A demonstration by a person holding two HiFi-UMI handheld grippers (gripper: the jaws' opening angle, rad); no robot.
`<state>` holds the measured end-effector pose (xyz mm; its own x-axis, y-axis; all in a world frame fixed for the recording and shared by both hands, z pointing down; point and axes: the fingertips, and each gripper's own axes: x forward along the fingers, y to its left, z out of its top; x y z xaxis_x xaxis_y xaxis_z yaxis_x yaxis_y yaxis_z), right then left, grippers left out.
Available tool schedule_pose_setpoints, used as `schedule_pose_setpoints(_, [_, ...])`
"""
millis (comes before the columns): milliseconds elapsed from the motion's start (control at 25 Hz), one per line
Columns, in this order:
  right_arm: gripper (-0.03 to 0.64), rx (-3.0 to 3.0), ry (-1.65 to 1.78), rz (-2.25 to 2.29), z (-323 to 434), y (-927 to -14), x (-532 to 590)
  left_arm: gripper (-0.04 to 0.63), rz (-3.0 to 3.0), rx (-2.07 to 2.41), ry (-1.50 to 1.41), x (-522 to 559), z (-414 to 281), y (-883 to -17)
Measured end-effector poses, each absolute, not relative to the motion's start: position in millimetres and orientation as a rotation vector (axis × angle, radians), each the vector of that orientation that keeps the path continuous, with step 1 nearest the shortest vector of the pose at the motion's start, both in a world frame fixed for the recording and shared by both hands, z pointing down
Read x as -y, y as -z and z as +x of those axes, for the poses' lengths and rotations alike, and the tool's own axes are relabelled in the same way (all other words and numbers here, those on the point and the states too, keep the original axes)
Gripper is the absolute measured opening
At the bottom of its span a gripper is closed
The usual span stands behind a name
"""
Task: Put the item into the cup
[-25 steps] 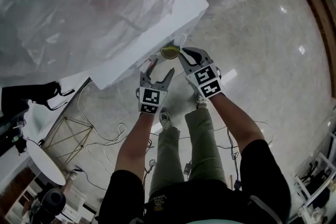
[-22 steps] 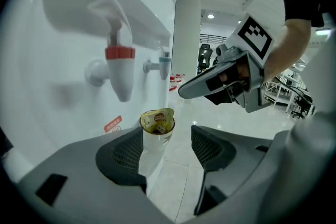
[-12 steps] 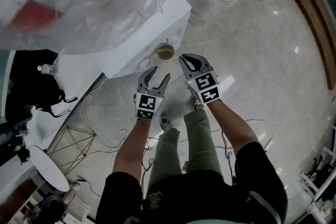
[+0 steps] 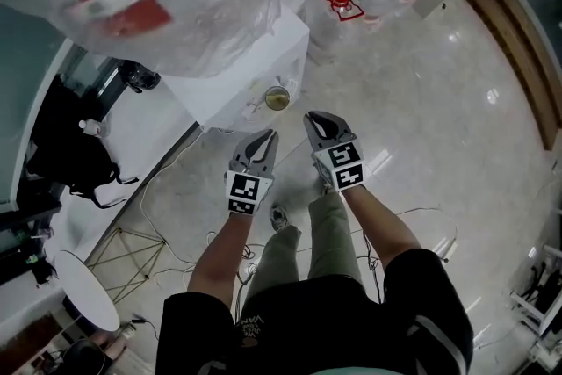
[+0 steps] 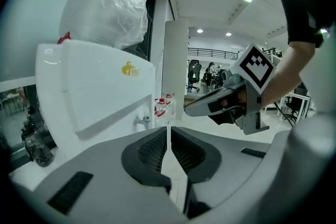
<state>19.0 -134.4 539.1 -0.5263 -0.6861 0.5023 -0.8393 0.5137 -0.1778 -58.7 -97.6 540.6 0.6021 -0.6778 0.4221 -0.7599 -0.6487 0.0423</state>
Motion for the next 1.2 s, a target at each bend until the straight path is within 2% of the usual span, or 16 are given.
schedule_pose_setpoints(640, [0.057, 2.454, -0.512, 1.417, 24.4, -419.5, 53.4, 0.02, 2.743, 1.206, -0.355, 29.6, -78.1, -396.1])
schedule_pose_setpoints(1200, [0.054, 2.575, -0.411, 1.528, 16.6, -317.7, -8.6, 0.02, 2.834, 1.245, -0.226, -38.7, -111.0, -302.6])
